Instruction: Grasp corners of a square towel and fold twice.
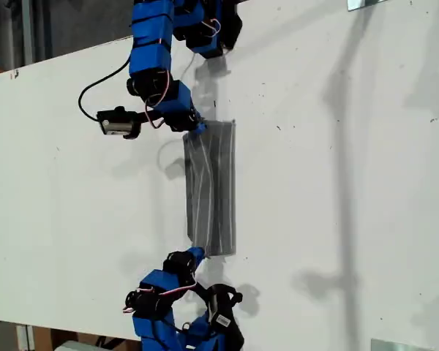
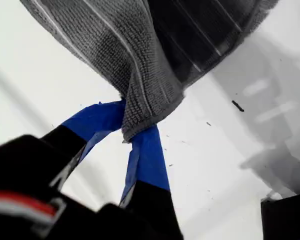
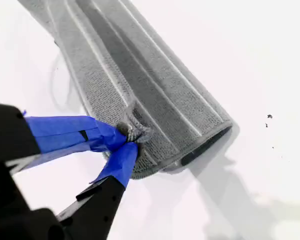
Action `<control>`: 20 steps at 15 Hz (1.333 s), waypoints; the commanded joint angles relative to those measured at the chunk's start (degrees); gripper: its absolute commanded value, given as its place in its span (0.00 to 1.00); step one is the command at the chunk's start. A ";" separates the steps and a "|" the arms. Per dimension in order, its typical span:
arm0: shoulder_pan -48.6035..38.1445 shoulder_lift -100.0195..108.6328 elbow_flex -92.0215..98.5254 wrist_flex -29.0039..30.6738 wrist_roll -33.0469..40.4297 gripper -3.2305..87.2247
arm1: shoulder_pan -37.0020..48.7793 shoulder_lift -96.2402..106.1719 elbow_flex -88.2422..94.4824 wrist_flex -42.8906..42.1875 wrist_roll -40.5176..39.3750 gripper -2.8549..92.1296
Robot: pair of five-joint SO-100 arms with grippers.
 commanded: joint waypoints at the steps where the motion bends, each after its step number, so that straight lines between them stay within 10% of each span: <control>1: -6.86 7.82 10.37 -6.50 3.52 0.03 | 5.10 3.08 2.99 -3.60 -3.52 0.03; 8: -16.79 5.98 26.37 -19.51 8.70 0.03 | 14.33 -6.50 12.83 -14.77 -9.76 0.03; 13: -7.65 12.04 27.33 -16.44 2.29 0.03 | 5.62 0.70 12.92 -10.46 -5.89 0.03; 20: 2.81 12.22 37.62 -26.89 -6.77 0.03 | -3.60 0.09 24.79 -18.63 3.52 0.03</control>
